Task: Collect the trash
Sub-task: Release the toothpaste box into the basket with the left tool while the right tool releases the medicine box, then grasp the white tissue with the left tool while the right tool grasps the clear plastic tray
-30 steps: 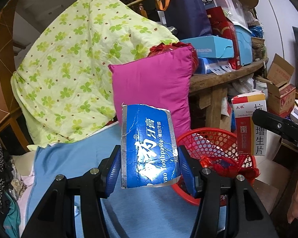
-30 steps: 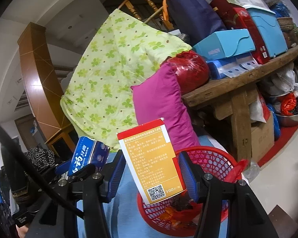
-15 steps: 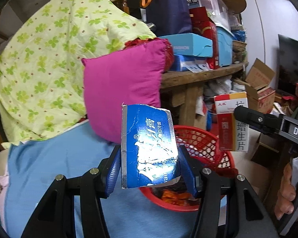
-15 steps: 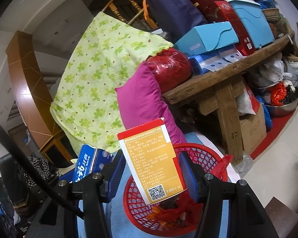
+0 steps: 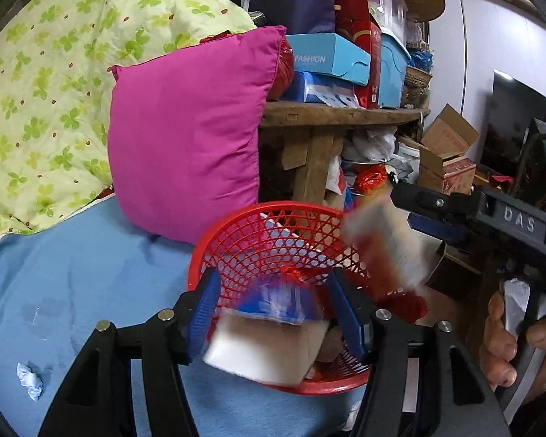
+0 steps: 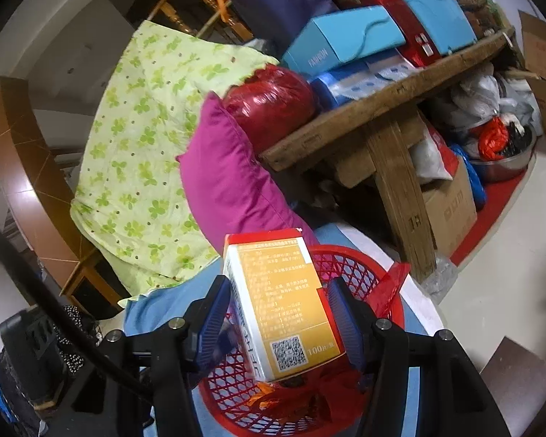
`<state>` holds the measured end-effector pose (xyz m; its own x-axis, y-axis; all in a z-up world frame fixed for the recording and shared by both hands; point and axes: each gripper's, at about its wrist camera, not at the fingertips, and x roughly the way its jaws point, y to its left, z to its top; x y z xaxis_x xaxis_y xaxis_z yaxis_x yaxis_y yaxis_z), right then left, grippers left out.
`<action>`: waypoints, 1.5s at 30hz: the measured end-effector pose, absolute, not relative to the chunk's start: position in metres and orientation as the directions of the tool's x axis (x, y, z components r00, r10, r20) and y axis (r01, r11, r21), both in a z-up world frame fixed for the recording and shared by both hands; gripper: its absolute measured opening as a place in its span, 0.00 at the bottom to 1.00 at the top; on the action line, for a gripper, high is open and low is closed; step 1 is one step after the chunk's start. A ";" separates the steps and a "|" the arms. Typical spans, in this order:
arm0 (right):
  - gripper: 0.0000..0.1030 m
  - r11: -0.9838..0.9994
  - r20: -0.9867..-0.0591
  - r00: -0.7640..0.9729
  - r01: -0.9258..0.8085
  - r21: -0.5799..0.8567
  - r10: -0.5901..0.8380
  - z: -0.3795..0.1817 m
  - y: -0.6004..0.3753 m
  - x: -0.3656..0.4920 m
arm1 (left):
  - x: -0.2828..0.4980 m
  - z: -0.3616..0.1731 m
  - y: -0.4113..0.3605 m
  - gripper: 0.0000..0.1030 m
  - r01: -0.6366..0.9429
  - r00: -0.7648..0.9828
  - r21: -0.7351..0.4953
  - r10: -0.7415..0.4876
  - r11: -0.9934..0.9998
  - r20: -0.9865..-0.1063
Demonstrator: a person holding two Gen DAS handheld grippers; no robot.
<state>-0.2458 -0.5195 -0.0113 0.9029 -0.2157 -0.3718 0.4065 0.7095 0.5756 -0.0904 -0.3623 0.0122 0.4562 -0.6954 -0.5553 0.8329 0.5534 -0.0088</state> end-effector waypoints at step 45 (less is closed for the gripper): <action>0.67 0.912 -0.672 0.617 -0.268 0.311 0.411 -0.116 -0.226 0.216 | 0.126 -0.106 -0.028 0.62 0.254 0.622 -0.176 -0.300 0.951 -0.724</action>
